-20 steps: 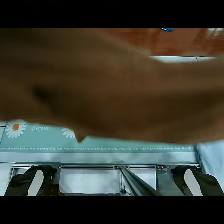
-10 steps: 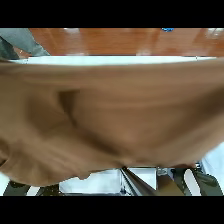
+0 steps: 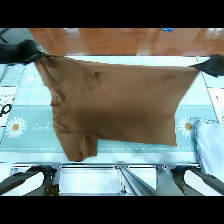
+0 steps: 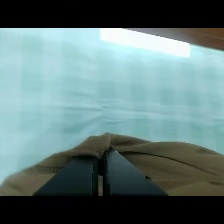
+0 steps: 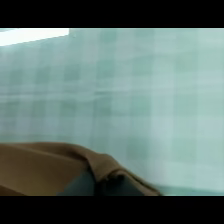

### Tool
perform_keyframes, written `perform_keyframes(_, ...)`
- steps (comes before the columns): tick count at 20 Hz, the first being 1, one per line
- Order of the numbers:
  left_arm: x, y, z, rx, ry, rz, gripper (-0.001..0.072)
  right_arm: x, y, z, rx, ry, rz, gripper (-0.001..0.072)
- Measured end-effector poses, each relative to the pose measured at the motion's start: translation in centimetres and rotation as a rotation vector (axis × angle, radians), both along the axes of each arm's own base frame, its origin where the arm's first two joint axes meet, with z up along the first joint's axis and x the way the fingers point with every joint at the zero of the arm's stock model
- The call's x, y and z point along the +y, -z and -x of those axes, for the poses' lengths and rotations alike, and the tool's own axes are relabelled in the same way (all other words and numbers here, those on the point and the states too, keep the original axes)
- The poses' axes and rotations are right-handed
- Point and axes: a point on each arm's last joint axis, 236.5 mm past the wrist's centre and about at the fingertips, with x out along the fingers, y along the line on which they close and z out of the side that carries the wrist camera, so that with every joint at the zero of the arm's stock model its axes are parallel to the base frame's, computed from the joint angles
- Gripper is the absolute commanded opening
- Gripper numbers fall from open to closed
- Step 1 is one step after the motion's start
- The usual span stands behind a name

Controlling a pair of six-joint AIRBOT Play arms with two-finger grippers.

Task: Fold the shirts.

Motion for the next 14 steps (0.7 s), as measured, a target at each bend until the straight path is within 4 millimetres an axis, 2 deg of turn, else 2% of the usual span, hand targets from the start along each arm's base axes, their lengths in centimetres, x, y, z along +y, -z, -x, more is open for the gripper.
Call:
perform_keyframes(4, 0.6, 7.9, -7.7, 0.076, -0.047, 0.052, 0.0024, 0.5, 7.1, -8.9, 0.055, -0.017, -0.028, 0.0028)
perform_keyframes(7, 0.9, 12.3, -11.3, 0.14, -0.12, 0.122, 0.0024, 0.6, 11.5, -14.0, 0.099, 0.015, -0.073, 0.0028)
perform_keyframes(9, 1.0, 13.8, -12.5, 0.161, -0.148, 0.149, 0.0025, 0.7, 13.7, -15.6, 0.135, 0.027, -0.096, 0.0028)
perform_keyframes(11, 1.1, 14.8, -12.7, 0.186, -0.152, 0.159, 0.0025, 1.0, 15.0, -16.1, 0.165, 0.022, -0.108, 0.0028)
perform_keyframes(14, 0.8, 15.7, -11.2, 0.261, -0.1, 0.15, 0.0025, 1.5, 15.9, -14.8, 0.239, -0.02, -0.119, 0.0028)
